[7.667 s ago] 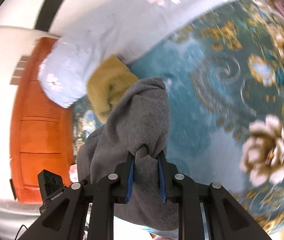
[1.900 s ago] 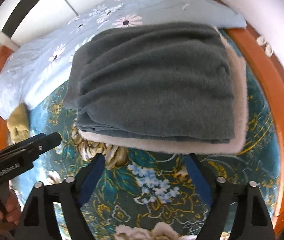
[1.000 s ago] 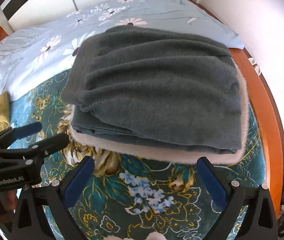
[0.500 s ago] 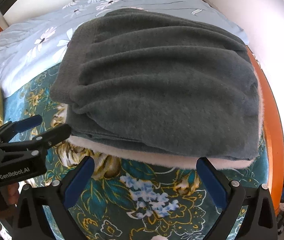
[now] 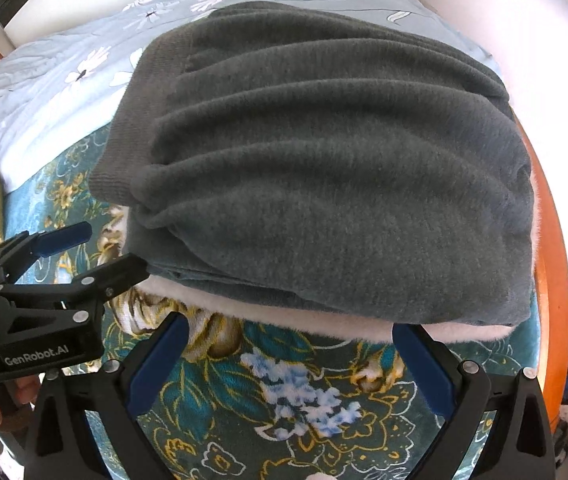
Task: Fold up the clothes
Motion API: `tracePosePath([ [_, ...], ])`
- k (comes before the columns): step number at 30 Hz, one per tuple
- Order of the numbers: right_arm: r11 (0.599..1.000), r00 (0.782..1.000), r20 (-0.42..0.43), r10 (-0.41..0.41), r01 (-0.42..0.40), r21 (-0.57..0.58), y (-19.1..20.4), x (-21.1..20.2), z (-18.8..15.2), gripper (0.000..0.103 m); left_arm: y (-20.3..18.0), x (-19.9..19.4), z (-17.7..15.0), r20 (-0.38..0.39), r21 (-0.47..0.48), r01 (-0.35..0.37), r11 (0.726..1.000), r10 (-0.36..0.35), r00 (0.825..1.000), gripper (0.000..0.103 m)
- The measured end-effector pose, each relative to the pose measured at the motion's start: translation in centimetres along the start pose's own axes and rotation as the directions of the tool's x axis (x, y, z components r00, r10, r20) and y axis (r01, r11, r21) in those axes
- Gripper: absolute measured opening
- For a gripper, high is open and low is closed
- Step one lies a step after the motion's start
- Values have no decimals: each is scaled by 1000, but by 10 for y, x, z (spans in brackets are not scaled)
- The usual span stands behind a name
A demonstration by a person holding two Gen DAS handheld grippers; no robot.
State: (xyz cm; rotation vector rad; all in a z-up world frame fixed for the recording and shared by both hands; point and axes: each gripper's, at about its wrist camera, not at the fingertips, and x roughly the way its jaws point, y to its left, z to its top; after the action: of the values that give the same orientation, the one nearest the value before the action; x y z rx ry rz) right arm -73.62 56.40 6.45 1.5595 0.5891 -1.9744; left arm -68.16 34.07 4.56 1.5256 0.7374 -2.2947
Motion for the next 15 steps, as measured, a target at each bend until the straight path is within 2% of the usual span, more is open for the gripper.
tracePosePath([
  [15,999,1000,15,26,-26,19,-3,-7,-2,103,-1,-7,2,-16,-3,-37,999,37,999,91],
])
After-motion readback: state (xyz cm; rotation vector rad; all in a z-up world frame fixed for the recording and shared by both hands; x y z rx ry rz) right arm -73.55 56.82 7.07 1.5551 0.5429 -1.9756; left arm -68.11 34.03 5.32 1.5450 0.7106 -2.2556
